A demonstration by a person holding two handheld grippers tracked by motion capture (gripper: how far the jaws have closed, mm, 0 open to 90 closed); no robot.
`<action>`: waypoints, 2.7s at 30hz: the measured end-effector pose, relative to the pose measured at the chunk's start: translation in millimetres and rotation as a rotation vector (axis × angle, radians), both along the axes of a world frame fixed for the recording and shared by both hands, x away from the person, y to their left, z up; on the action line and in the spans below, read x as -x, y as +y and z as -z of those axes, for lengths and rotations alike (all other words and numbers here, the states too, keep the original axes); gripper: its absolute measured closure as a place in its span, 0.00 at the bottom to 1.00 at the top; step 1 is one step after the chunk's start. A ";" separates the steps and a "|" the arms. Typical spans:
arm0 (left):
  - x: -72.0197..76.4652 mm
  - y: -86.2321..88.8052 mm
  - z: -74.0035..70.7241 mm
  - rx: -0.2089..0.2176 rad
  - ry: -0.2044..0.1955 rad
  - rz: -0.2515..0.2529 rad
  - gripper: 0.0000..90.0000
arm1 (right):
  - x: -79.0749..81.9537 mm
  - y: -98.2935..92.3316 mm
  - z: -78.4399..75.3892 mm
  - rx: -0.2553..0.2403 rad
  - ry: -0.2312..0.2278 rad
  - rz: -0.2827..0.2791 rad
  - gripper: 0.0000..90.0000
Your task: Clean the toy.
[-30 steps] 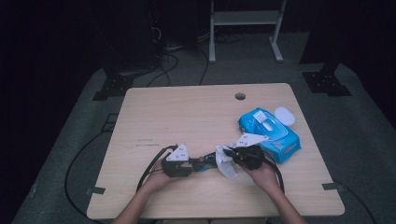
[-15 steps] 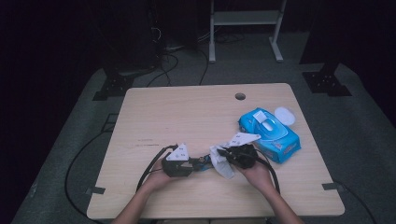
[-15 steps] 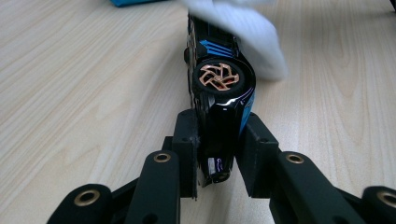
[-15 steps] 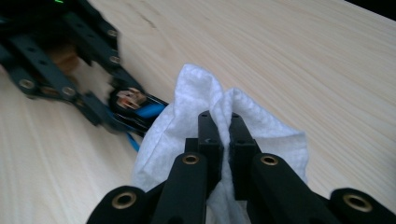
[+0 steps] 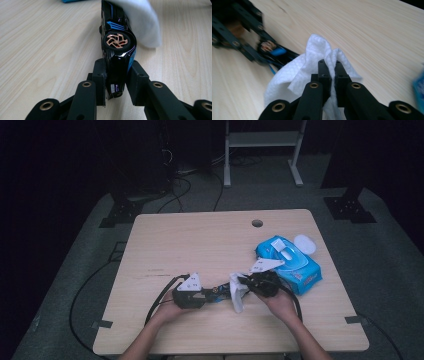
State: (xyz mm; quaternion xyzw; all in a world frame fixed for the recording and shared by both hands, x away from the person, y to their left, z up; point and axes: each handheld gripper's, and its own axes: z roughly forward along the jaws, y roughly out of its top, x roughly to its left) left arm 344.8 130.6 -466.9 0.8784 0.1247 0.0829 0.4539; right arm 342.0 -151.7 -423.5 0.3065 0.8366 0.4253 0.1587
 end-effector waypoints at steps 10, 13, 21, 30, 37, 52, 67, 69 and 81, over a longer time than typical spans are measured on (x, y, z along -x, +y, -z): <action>-3.8 5.6 -3.7 0.043 0.024 -0.027 0.74 | 1.5 -14.1 2.0 -0.019 0.004 0.020 0.96; -4.1 7.7 -7.9 0.066 0.037 -0.029 0.70 | 2.0 -13.7 2.1 -0.017 0.001 0.020 0.96; -6.8 10.5 -19.1 0.150 0.110 -0.036 0.62 | 4.1 -13.0 2.3 -0.003 -0.019 0.014 0.96; -20.8 12.9 -23.4 0.190 0.223 -0.088 0.57 | 6.6 -13.0 2.5 0.005 -0.032 0.005 0.96; -26.9 14.0 -19.3 0.215 0.286 -0.118 0.56 | 8.7 -13.7 2.8 0.007 -0.039 -0.004 0.96; -23.4 8.3 -17.7 0.186 0.312 -0.095 0.48 | 20.0 -15.3 1.3 0.020 -0.041 -0.026 0.96; -15.4 0.5 -7.4 0.067 0.281 -0.097 0.41 | 30.3 -17.3 8.7 0.051 -0.019 -0.054 0.96; -14.8 3.0 -3.4 0.074 0.293 -0.087 0.46 | 30.9 -16.4 13.8 0.059 -0.010 -0.057 0.96; -9.6 -3.9 -4.2 0.027 0.201 -0.081 0.41 | 6.4 -9.1 9.7 0.052 0.006 -0.036 0.96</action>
